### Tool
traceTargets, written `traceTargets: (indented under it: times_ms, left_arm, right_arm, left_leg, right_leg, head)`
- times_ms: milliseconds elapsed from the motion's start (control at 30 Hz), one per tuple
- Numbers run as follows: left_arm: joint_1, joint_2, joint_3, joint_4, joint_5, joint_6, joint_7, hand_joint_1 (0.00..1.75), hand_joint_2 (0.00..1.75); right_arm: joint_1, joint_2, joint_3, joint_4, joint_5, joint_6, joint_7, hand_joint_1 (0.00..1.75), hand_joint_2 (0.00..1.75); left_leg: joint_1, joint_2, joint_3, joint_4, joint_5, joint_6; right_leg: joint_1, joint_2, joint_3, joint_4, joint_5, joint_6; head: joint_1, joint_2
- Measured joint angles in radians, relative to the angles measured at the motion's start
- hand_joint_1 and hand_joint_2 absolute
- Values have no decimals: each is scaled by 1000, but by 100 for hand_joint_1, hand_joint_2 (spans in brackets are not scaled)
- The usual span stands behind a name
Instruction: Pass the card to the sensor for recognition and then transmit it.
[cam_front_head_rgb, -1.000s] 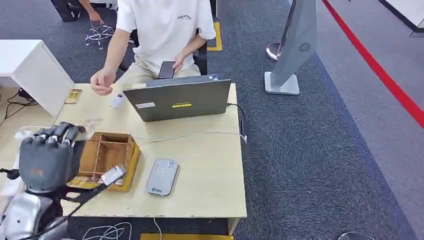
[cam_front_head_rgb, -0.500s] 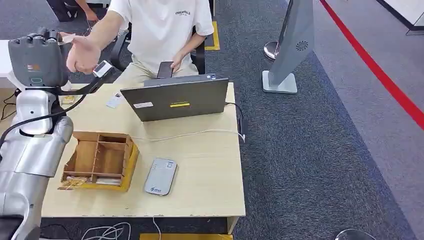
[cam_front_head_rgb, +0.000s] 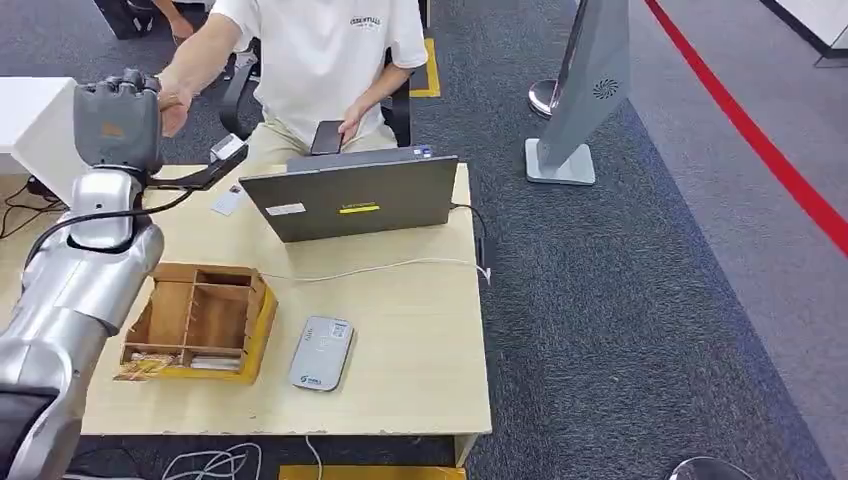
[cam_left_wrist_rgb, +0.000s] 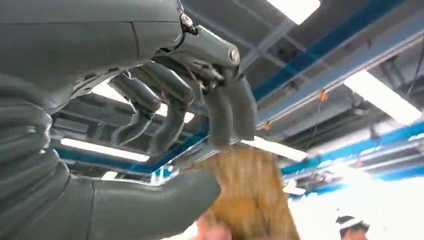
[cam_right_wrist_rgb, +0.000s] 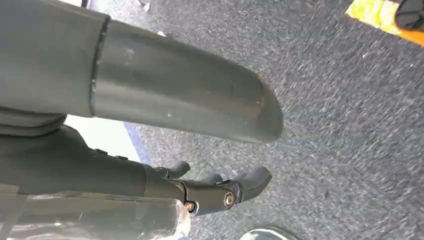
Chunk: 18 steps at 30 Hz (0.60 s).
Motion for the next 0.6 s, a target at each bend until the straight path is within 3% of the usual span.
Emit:
traceTargets:
  times_ms: [233,267,333,367,467,600]
  left_arm:
    - [25,0,18,0,3,13,-23,0,175]
    - [26,-1,19,0,3,13,-24,0,0]
    - [27,-1,21,0,-1,19,-34,0,0]
    - [30,-2,24,0,-3,26,-41,0,175]
    - [70,-3,48,-40,-3,68,-102,0,175]
    - [224,-8,97,-243,40,86,-192,0,175]
  right_arm:
    - [23,0,-35,0,13,1,2,0,0]
    - [24,0,-38,0,14,1,2,0,0]
    - [27,0,-45,-1,19,2,3,0,0]
    - [32,0,-51,-2,23,1,7,0,0]
    - [57,0,-74,-16,40,-10,24,0,0]
    - [110,0,-106,-59,48,-65,56,0,0]
  left_leg:
    - [0,0,-1,0,0,0]
    - [0,0,-1,0,0,0]
    - [0,0,-1,0,0,0]
    - [0,0,0,0,0,0]
    - [0,0,0,0,0,0]
    - [0,0,0,0,-1,0]
  right_leg:
    - [0,-1,-1,0,0,0]
    - [0,-1,-1,0,0,0]
    - [0,-1,0,0,0,0]
    - [0,-1,0,0,0,0]
    - [0,0,0,0,0,0]
    - [0,0,0,0,-1,0]
  head:
    - [0,0]
    - [0,0]
    - [0,0]
    - [0,0]
    - [0,0]
    - [0,0]
